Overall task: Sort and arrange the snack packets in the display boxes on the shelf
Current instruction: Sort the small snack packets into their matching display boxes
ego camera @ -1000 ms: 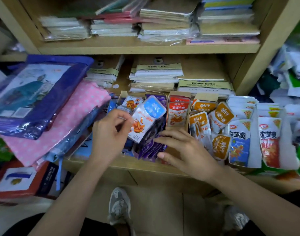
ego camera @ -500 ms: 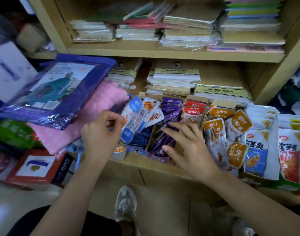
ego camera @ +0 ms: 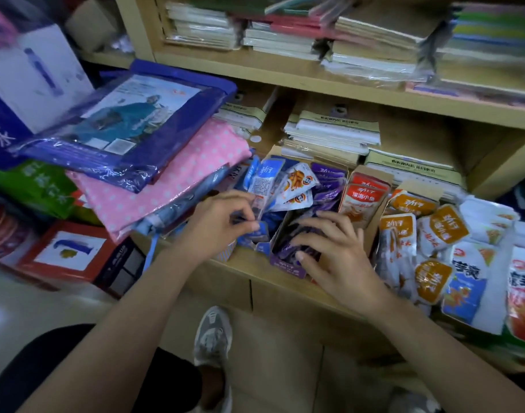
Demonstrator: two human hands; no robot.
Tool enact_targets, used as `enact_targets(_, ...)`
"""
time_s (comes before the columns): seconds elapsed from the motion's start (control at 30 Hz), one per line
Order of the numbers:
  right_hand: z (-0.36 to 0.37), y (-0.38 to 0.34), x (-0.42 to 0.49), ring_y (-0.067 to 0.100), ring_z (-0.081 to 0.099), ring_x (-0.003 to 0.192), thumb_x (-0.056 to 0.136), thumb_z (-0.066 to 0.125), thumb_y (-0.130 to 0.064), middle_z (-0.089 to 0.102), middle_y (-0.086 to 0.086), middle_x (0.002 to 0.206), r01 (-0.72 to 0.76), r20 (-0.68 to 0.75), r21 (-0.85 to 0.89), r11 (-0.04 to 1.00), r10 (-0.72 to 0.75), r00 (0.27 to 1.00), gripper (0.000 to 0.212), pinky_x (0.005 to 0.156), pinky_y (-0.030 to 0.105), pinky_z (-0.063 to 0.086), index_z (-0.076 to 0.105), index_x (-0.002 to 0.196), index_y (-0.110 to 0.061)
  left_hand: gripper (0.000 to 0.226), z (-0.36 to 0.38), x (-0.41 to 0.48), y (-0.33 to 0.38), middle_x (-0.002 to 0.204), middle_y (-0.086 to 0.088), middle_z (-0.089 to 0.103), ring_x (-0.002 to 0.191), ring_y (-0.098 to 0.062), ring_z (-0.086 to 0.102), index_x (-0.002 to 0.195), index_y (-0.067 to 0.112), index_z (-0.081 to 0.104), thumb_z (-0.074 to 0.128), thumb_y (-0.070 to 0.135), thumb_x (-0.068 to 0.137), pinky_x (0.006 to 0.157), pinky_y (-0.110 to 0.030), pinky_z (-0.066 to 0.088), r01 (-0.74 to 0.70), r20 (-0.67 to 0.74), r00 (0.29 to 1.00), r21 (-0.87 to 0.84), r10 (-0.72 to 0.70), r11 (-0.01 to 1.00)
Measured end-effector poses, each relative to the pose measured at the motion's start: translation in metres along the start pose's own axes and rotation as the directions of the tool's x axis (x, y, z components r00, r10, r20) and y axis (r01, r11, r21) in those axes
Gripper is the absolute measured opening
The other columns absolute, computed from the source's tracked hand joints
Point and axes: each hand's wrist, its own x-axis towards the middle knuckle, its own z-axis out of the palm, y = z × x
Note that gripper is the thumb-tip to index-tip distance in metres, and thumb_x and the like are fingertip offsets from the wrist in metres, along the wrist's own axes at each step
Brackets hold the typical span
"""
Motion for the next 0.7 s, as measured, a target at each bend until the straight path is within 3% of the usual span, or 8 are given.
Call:
enact_targets(0.13,-0.005,0.001,-0.002,0.013,0.047,0.125,0.096,0.054,-0.041,0.063,-0.016,0.116,0.019,0.018,0.041,0.999,-0.019,1.0,0.023,0.092,0.037,0.029,0.072,0.106,-0.029,0.015,-0.006,-0.008,-0.005,0.132,-0.005,0.066,0.122,0.0,0.06,0.074,0.014,0.073,0.082,0.003,0.079,0.089,-0.031,0.055,0.038,0.129,0.991,-0.096,-0.025,0.995)
enact_targets(0.2,-0.007,0.002,-0.002,0.011,0.051,0.117,0.096,0.055,-0.04,0.064,-0.014,0.112,0.027,0.015,0.049,0.998,-0.028,0.999,0.023,0.091,0.036,0.031,0.073,0.105,-0.028,0.015,-0.007,-0.016,-0.006,0.133,-0.005,0.065,0.121,-0.003,0.061,0.076,0.014,0.074,0.08,0.001,0.08,0.088,-0.037,0.057,0.043,0.158,0.987,-0.114,-0.025,0.993)
enact_targets(0.37,-0.004,0.0,-0.002,0.011,0.052,0.111,0.095,0.056,-0.039,0.064,-0.013,0.109,0.028,0.012,0.068,0.997,-0.029,1.0,0.023,0.089,0.033,0.03,0.074,0.102,-0.025,0.012,0.005,-0.016,-0.014,0.112,-0.006,0.075,0.123,-0.009,0.062,0.081,0.014,0.064,0.072,0.008,0.087,0.095,-0.044,0.056,0.092,0.011,0.996,-0.228,-0.092,0.969)
enact_targets(0.5,-0.005,0.001,-0.001,0.009,0.053,0.108,0.094,0.057,-0.04,0.065,-0.013,0.107,0.024,0.022,0.083,0.996,-0.026,0.999,0.024,0.092,0.021,0.025,0.074,0.101,-0.025,0.022,0.011,-0.007,-0.01,0.101,-0.008,0.075,0.113,-0.01,0.068,0.08,0.016,0.061,0.071,-0.002,0.088,0.086,-0.039,0.059,0.17,-0.082,0.973,-0.374,-0.215,0.912)
enact_targets(0.6,-0.006,0.002,-0.002,0.008,0.052,0.108,0.095,0.057,-0.04,0.065,-0.013,0.108,0.019,0.024,0.094,0.995,-0.021,0.999,0.024,0.095,0.018,0.023,0.074,0.102,-0.026,0.023,0.007,-0.01,-0.006,0.111,-0.008,0.074,0.116,-0.01,0.067,0.076,0.015,0.068,0.075,-0.006,0.082,0.088,-0.028,0.057,0.153,0.0,0.987,-0.326,-0.162,0.933)
enact_targets(0.7,-0.005,0.002,-0.002,0.008,0.052,0.109,0.095,0.057,-0.04,0.065,-0.013,0.108,0.021,0.018,0.102,0.995,-0.023,1.0,0.023,0.094,0.019,0.024,0.074,0.102,-0.026,0.016,0.005,-0.019,-0.005,0.126,-0.005,0.068,0.118,-0.004,0.064,0.067,0.009,0.07,0.082,0.007,0.077,0.091,-0.025,0.055,0.13,0.062,0.991,-0.277,-0.117,0.952)
